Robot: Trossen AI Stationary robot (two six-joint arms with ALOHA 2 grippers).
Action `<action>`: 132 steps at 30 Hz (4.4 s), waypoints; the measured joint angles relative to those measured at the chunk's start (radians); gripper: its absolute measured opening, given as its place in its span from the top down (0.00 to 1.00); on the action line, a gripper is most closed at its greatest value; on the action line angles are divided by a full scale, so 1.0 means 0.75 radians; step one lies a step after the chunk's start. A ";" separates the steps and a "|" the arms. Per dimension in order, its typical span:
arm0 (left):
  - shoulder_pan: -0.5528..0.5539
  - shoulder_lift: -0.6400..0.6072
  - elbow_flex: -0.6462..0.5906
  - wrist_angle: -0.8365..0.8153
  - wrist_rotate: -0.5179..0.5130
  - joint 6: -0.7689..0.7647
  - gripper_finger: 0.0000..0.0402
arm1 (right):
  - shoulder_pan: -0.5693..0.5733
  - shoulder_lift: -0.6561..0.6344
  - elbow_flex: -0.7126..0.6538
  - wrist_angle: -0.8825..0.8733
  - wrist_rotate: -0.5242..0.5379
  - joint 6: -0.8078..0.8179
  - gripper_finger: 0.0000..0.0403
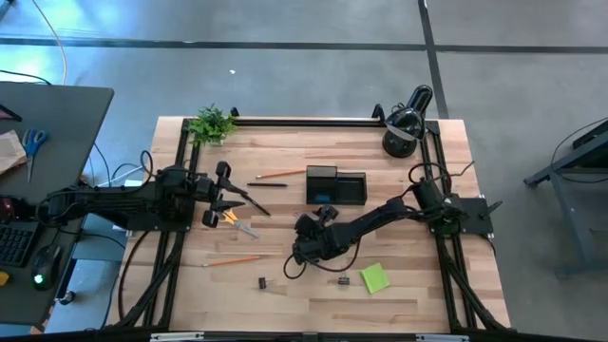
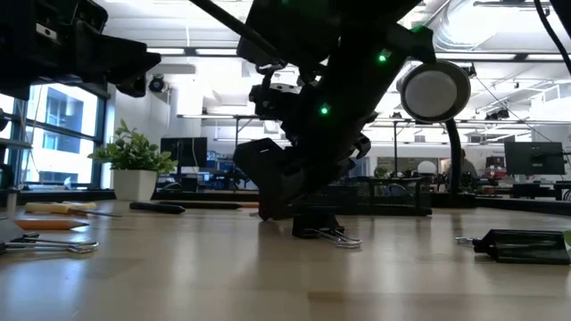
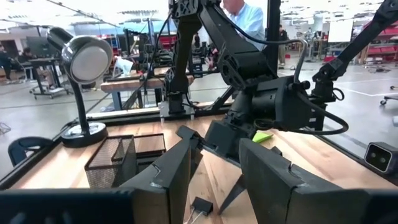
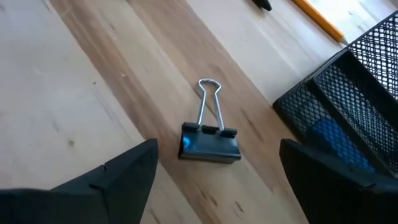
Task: Pick and place office supplies into organizer
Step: Put the black binder clip into the desk organizer
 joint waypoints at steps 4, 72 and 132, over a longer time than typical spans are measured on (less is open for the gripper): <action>0.000 0.000 0.000 -0.007 0.001 0.000 0.68 | -0.003 0.001 0.000 0.000 0.007 -0.001 0.18; 0.000 0.001 0.000 -0.016 0.000 -0.004 0.68 | -0.043 -0.097 -0.347 0.649 -0.105 -0.200 0.41; 0.000 0.000 0.000 -0.040 -0.005 0.006 0.68 | -0.088 -0.148 0.133 -0.564 0.097 -0.470 0.64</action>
